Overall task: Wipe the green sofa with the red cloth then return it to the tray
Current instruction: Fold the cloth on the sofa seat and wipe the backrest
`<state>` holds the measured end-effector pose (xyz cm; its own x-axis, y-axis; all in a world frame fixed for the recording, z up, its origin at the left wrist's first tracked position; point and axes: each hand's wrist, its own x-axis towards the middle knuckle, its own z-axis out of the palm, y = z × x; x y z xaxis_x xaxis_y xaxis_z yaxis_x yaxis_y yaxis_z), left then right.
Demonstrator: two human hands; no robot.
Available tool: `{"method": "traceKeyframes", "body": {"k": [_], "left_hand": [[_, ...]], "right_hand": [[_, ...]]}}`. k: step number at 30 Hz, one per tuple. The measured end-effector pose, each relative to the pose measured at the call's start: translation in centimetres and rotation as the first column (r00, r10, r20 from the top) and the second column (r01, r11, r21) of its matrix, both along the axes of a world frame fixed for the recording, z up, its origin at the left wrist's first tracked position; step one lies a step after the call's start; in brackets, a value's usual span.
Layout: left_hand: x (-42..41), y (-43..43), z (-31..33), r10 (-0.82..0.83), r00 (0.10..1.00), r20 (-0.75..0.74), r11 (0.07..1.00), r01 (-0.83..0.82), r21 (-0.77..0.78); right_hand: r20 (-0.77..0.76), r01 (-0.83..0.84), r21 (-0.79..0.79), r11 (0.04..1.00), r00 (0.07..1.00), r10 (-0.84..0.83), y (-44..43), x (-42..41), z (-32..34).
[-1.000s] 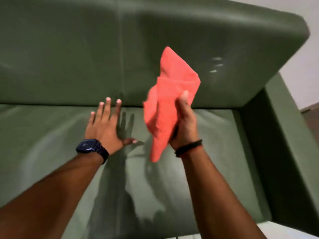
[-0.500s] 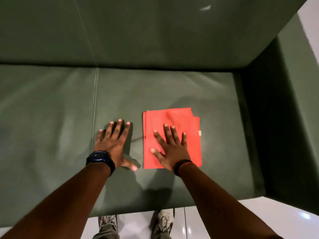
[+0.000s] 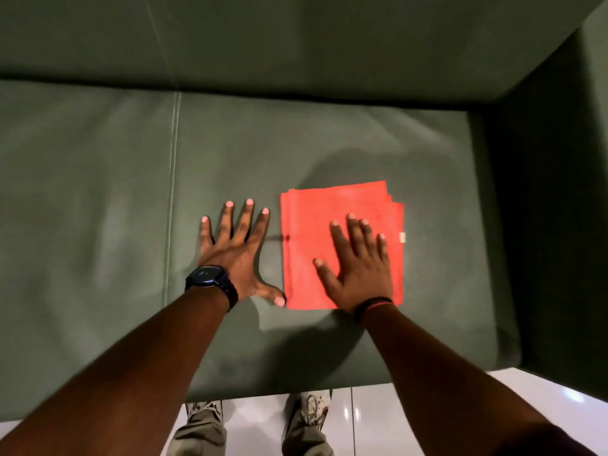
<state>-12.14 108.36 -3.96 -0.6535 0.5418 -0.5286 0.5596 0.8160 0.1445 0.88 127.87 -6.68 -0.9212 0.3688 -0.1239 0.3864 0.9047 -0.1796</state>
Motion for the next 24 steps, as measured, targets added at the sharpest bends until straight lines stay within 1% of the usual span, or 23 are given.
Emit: {"method": "traceKeyframes", "body": {"k": [2,3,4,6,8,9,10,11,13,14,15,17,19,20,21,24], "left_hand": [[-0.2,-0.2,0.1,-0.008,1.000,0.006,1.000,0.008,0.003],[-0.2,-0.2,0.2,-0.009,1.000,0.008,1.000,0.009,0.001],[-0.2,-0.1,0.2,-0.014,1.000,0.008,1.000,0.014,-0.007],[0.0,0.1,0.3,-0.024,1.000,0.009,0.999,0.024,-0.029],[0.0,0.2,0.2,-0.032,0.999,0.009,0.998,0.032,-0.045],[-0.1,0.2,0.4,-0.039,0.999,0.009,0.998,0.039,-0.049],[-0.2,0.1,0.5,-0.045,0.999,0.011,0.998,0.046,-0.051],[-0.2,0.0,0.6,-0.050,0.999,0.016,0.997,0.051,-0.052],[-0.3,-0.1,0.6,-0.050,0.999,0.022,0.997,0.051,-0.050],[-0.3,-0.2,0.5,-0.045,0.999,0.023,0.998,0.046,-0.049],[-0.2,-0.2,0.5,-0.040,0.999,0.024,0.998,0.041,-0.045],[-0.1,-0.2,0.2,-0.032,0.999,0.018,0.999,0.032,-0.031],[-0.2,-0.2,0.0,-0.030,0.999,0.011,0.999,0.030,-0.023],[-0.1,-0.3,0.0,-0.032,0.999,0.009,0.999,0.032,-0.024],[-0.2,-0.3,0.0,-0.034,0.999,0.007,0.999,0.034,-0.026],[-0.1,-0.3,-0.1,-0.037,0.999,0.003,0.999,0.037,-0.030]], "right_hand": [[0.008,0.175,0.006,0.985,0.985,-0.175,0.6,0.1,0.2],[0.019,0.222,0.003,0.975,0.975,-0.222,0.0,-0.1,0.3],[0.038,0.218,-0.001,0.976,0.975,-0.217,-1.1,-0.2,0.3],[0.068,0.079,-0.007,0.997,0.995,-0.078,-3.7,0.0,0.2],[0.069,-0.063,0.010,0.998,0.996,0.062,-4.3,0.7,0.1],[0.064,-0.086,0.012,0.996,0.994,0.085,-3.7,0.8,0.1],[0.062,-0.067,0.014,0.998,0.996,0.066,-2.9,0.9,0.1],[0.062,0.002,0.015,1.000,0.998,-0.003,-2.1,1.0,0.1],[0.049,0.235,0.008,0.972,0.971,-0.235,-1.9,0.8,0.2],[0.052,0.313,0.004,0.950,0.949,-0.312,-2.5,0.5,0.4],[0.063,0.329,0.005,0.944,0.943,-0.328,-3.2,0.2,0.5],[0.083,0.218,0.008,0.976,0.972,-0.218,-3.9,0.1,0.5],[0.085,0.071,0.015,0.997,0.994,-0.072,-2.5,0.1,0.6],[0.075,0.033,0.021,0.999,0.997,-0.035,-1.5,-0.1,0.6],[0.061,0.034,0.024,0.999,0.998,-0.035,-0.6,-0.3,0.6],[0.046,0.150,0.027,0.988,0.988,-0.151,-0.7,-1.1,0.5]]}}
